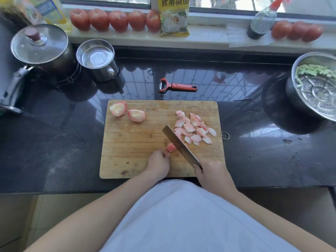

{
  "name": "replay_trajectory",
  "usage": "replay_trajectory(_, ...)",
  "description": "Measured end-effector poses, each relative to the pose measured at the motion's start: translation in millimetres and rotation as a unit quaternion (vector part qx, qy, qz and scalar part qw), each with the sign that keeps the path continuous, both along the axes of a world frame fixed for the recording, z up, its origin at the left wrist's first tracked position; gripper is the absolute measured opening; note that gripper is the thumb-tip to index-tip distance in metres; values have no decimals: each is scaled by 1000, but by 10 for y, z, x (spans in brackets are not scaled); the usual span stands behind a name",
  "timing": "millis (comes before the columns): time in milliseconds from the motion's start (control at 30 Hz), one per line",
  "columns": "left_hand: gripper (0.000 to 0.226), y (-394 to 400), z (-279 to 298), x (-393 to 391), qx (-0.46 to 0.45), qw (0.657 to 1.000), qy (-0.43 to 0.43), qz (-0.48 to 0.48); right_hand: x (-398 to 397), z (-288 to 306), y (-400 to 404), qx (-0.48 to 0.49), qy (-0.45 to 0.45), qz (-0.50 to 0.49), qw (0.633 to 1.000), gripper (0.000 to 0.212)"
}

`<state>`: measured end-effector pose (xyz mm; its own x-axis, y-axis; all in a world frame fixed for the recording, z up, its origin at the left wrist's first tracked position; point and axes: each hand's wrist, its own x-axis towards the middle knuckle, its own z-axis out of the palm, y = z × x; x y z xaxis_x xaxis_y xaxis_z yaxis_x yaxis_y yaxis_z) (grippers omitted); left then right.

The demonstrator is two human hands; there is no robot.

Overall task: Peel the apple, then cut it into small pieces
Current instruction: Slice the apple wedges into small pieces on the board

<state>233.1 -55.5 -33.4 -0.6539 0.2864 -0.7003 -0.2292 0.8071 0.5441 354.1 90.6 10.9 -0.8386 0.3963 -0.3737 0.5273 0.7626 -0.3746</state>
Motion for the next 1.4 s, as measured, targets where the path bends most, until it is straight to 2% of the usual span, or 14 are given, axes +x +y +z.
replay_trajectory(200, 20, -210, 111, -208, 68, 967, -68, 237, -14, -43, -56, 9, -73, 97, 993, 29)
replay_trajectory(467, 16, -667, 261, -383, 99, 943, -89, 304, -193, -73, 154, 38, -32, 24, 998, 27)
replay_trajectory(500, 17, -706, 291, -383, 134, 925, -111, 338, -236, -62, 206, 49, -18, 19, 998, 25)
replay_trajectory(600, 28, -783, 407, -423, 278, 818, -209, 459, -295, -15, 304, 43, -27, 21, 998, 27)
replay_trajectory(667, 26, -808, 411, -471, 327, 786, -213, 480, -255, 9, 315, 21, -2, 22, 1000, 23)
replay_trajectory(700, 25, -807, 399, -494, 317, 804, -186, 467, -215, 15, 302, 23, 32, 21, 999, 18)
replay_trajectory(800, 30, -839, 413, -526, 133, 936, -4, 324, -65, -62, 311, 85, 137, 62, 985, 12)
replay_trajectory(867, 25, -891, 411, -545, 11, 971, 83, 225, 25, -143, 377, 152, 130, 118, 973, 17)
replay_trajectory(933, 36, -924, 403, -584, -43, 982, 123, 138, 95, -184, 465, 212, 120, 166, 956, 29)
replay_trajectory(1067, 33, -672, 505, -515, 56, 971, 233, -15, 116, -105, 584, 315, 146, 187, 919, 36)
replay_trajectory(1133, 28, -417, 561, -424, 140, 942, 282, -113, 85, -73, 618, 340, 137, 187, 912, 36)
replay_trajectory(1200, 26, -118, 569, -305, 187, 912, 267, -248, 58, -86, 643, 340, 110, 194, 914, 39)
replay_trajectory(1300, 30, 331, 482, -160, 157, 870, 244, -398, 15, -64, 625, 345, 107, 201, 911, 38)
replay_trajectory(1400, 40, 625, 293, -273, 103, 862, 264, -420, 14, -14, 601, 355, 143, 198, 902, 37)
